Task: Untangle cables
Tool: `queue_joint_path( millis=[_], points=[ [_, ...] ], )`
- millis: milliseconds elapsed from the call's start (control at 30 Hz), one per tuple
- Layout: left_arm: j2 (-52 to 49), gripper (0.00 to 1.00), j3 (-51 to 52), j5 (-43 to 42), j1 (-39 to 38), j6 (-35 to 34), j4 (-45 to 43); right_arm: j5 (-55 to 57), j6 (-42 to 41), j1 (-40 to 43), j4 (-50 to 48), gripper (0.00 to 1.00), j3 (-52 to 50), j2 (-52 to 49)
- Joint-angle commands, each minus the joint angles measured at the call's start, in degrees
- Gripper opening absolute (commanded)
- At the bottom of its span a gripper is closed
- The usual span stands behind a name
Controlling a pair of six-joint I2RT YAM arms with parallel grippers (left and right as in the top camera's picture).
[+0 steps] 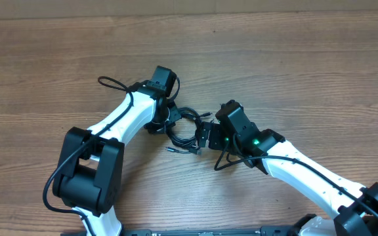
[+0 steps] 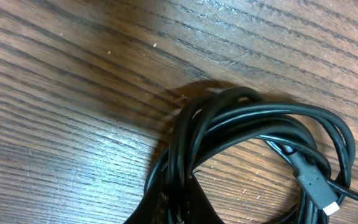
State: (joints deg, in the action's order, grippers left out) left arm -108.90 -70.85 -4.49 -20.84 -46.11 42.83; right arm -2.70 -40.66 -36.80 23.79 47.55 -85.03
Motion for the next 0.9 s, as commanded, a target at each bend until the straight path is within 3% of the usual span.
queue_joint_path(
  millis=[0,200,367,467,600,700,867],
  points=[
    [-0.5,0.04,0.4,-0.1,0.3,0.2,0.0,0.2,0.0,-0.2,-0.1,1.0,-0.2,-0.3],
    [-0.5,0.04,-0.2,-3.2,0.3,0.2,0.2,-5.2,0.0,-0.2,-0.1,1.0,-0.2,-0.3],
    [0.3,0.04,-3.0,-5.1,0.3,0.3,2.5,-5.6,-5.1,-0.2,-0.3,0.99,-0.2,-0.3],
    [0.9,0.04,-4.8,-5.2,0.3,0.2,5.3,-6.6,-11.0,-0.1,-0.4,0.89,-0.2,-0.3],
    [1.9,0.04,-6.4,-5.2,0.3,0.2,7.9,-7.9,-20.5,-0.1,-0.3,0.88,-0.2,-0.3],
    [3.1,0.04,-6.8,-5.9,0.3,-1.5,8.1,-7.9,-26.6,-0.1,-0.4,0.77,-0.2,-0.3],
    [4.5,0.04,-6.9,-8.9,0.3,-4.7,8.0,-7.8,-31.6,-0.1,-0.6,0.71,-0.2,-0.3]
  ],
)
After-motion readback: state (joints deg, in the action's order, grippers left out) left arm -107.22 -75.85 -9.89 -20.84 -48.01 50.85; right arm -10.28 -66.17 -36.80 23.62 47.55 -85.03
